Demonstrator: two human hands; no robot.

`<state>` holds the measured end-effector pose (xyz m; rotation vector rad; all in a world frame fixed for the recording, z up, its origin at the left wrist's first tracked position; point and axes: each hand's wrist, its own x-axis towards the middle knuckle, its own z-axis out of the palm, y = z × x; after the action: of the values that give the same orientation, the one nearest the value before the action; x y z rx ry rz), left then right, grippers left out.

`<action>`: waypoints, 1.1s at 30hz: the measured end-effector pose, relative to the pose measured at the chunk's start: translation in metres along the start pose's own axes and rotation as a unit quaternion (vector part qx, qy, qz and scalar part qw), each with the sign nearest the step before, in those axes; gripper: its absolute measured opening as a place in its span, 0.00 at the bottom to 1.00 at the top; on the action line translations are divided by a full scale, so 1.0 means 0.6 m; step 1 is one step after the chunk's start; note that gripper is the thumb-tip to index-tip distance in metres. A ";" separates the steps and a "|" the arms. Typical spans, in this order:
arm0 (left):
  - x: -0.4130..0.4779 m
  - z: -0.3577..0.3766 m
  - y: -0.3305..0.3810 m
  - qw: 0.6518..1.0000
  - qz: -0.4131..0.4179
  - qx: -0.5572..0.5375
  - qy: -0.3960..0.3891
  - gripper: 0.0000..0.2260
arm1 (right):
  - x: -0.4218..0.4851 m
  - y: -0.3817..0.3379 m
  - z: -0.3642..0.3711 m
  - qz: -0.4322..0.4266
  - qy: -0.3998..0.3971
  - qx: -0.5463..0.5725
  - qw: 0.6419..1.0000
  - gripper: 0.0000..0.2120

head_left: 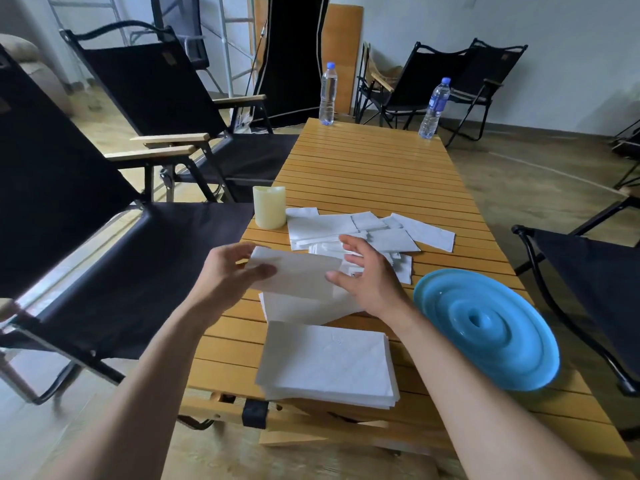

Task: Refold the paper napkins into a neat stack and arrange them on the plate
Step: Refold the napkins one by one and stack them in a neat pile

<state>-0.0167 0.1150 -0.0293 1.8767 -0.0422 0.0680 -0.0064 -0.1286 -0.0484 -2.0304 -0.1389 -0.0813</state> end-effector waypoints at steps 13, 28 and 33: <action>-0.039 -0.005 0.040 0.995 -0.025 -0.092 -0.004 0.05 | -0.027 -0.027 -0.070 -0.037 0.056 0.016 0.998 0.08; -0.034 -0.020 0.074 0.999 -0.036 0.007 -0.004 0.05 | -0.040 -0.076 -0.113 0.087 -0.033 0.124 0.988 0.01; -0.052 -0.041 0.070 0.952 -0.208 0.083 -0.206 0.17 | -0.081 -0.076 -0.153 0.230 -0.205 0.045 0.950 0.06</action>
<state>-0.0510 0.1256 0.0157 2.0018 0.0762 -0.6294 -0.0601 -0.1934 0.0272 -1.9139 0.0736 0.6329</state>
